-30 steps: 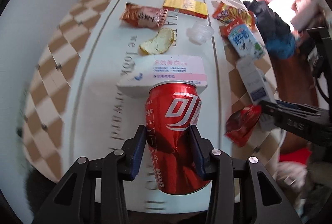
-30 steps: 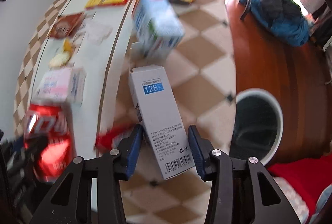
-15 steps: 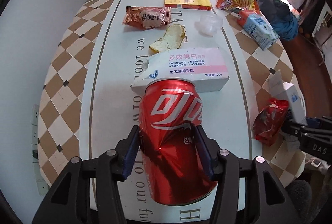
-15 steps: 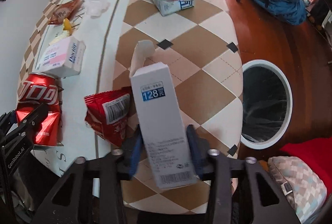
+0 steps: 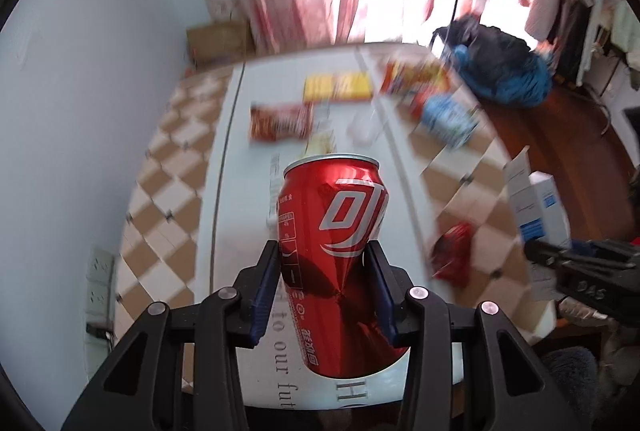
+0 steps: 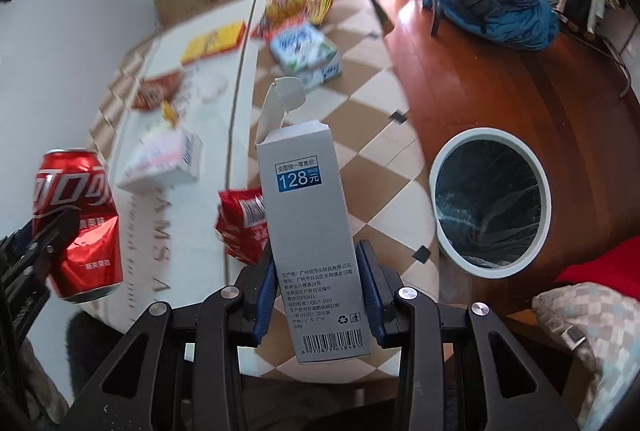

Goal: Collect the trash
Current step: 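Carry the can and white box over the trash bin and release both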

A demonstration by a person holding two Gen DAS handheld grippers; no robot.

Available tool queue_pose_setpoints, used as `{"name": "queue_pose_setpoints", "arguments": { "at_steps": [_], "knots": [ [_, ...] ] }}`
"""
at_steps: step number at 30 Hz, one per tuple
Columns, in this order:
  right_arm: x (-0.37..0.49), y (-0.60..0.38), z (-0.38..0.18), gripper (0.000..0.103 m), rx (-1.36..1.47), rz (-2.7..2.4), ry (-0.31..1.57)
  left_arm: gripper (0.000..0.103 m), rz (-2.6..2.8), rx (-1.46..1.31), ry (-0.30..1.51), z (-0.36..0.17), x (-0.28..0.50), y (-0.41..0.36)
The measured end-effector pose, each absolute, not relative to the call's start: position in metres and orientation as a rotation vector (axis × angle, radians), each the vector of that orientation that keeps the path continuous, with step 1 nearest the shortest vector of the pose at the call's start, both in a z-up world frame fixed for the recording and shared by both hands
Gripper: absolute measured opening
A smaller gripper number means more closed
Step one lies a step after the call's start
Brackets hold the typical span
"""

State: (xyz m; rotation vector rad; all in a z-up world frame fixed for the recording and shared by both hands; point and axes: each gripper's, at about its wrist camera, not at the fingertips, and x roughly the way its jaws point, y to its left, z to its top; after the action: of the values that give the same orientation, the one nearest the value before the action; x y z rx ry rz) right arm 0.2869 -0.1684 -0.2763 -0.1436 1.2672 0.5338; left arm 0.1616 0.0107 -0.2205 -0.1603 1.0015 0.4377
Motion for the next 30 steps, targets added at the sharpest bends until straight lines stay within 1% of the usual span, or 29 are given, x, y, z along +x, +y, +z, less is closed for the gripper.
{"name": "queue_pose_setpoints", "arguments": {
  "at_steps": [4, 7, 9, 12, 16, 21, 27, 30],
  "knots": [
    [0.295, -0.197, -0.246, 0.039, -0.033, 0.547, 1.226, 0.039, 0.383, -0.139, 0.904, -0.174, 0.174, -0.014],
    [0.308, -0.229, -0.221, 0.039, 0.027, 0.529, 1.173, 0.039, 0.305, -0.128, 0.860, -0.154, 0.191, -0.038],
    [0.321, -0.259, -0.209, 0.039, 0.071, 0.494, 1.149, 0.039, 0.235, -0.116, 0.843, -0.144, 0.213, -0.063],
    [0.342, -0.304, -0.203, 0.039, 0.114, 0.431, 1.133, 0.039, 0.157, -0.111, 0.851, -0.146, 0.250, -0.097],
    [0.377, -0.359, -0.222, 0.039, 0.154, 0.328, 1.151, 0.039, 0.040, -0.138, 0.921, -0.176, 0.317, -0.150],
    [0.419, -0.412, -0.281, 0.039, 0.187, 0.231, 1.239, 0.039, -0.050, -0.174, 1.058, -0.234, 0.382, -0.196],
    [0.456, -0.427, -0.360, 0.039, 0.180, 0.191, 1.364, 0.039, -0.086, -0.254, 1.264, -0.316, 0.448, -0.223],
    [0.473, -0.432, -0.394, 0.039, 0.175, 0.187, 1.407, 0.039, -0.090, -0.266, 1.330, -0.339, 0.469, -0.232]
  ]
}}
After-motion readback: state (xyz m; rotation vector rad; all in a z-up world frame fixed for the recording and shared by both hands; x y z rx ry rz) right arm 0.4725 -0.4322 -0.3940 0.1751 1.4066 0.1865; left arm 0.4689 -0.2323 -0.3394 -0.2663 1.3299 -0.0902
